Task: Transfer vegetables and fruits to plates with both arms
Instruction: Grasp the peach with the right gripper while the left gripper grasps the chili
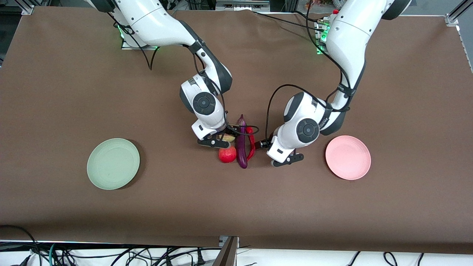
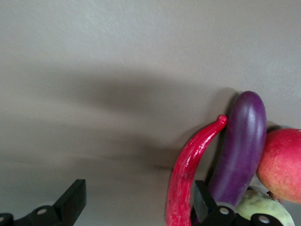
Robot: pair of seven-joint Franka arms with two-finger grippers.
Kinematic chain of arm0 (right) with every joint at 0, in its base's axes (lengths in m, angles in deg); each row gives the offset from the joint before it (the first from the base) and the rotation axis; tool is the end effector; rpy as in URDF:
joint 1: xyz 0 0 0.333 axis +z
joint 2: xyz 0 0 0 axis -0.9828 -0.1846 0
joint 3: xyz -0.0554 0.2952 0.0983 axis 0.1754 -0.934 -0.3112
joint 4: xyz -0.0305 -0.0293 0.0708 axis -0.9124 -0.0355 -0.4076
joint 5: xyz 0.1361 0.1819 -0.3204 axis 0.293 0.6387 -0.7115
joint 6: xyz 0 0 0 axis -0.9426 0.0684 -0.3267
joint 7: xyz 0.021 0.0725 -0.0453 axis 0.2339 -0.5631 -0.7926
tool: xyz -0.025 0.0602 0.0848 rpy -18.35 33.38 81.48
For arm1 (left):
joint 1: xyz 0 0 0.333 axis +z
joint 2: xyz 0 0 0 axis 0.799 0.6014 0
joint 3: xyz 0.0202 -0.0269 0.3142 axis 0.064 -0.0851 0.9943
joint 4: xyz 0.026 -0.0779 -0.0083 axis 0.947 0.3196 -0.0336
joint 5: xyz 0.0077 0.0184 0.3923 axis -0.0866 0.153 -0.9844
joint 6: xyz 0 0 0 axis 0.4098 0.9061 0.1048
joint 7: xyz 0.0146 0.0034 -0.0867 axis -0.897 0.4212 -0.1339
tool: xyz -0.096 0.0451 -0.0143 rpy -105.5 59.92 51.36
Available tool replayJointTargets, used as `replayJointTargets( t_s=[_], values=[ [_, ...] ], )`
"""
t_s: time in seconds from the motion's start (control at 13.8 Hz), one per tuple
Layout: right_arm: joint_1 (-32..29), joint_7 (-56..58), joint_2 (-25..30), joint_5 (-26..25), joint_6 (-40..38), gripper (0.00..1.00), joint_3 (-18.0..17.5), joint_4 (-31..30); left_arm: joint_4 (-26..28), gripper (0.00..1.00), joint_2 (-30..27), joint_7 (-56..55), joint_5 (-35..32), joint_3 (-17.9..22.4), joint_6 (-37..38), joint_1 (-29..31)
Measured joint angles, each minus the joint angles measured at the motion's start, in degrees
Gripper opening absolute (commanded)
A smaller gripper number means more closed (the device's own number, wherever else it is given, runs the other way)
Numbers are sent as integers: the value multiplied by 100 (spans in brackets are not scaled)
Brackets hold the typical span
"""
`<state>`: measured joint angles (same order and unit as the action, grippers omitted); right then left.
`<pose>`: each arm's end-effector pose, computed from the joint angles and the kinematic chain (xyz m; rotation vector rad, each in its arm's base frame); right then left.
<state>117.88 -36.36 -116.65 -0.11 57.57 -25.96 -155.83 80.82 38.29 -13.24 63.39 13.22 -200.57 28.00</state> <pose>0.5595 0.4566 0.2154 -3.0243 0.2460 0.0634 0.6169 -0.3576 0.2133 2.8871 0.4381 -0.2879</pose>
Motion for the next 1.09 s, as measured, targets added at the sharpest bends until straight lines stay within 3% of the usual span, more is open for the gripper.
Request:
replayJointTargets(
  t_s=[0.44, 0.51, 0.65, 0.8, 0.87, 1.09],
  values=[
    [128, -73, -47, 26, 0, 100, -4, 10, -8, 100, 245, -159, 0, 4, -263, -183],
    [145, -77, -76, 26, 1, 92, -4, 10, -8, 100, 271, -175, 0, 4, -323, -209],
    [149, -76, -119, 26, 2, 59, -1, 10, -9, 100, 342, -356, 0, 2, -511, -307],
    [148, -62, -128, 26, 10, 44, 8, 10, -9, 100, 394, -500, 0, 2, -578, -419],
    [146, -50, -122, 26, 15, 36, 14, 16, -10, 96, 408, -521, 0, 2, -600, -446],
    [138, 68, -117, 26, 2, 31, 41, 42, -12, 60, 418, -518, 0, 40, -607, -447]
  ],
)
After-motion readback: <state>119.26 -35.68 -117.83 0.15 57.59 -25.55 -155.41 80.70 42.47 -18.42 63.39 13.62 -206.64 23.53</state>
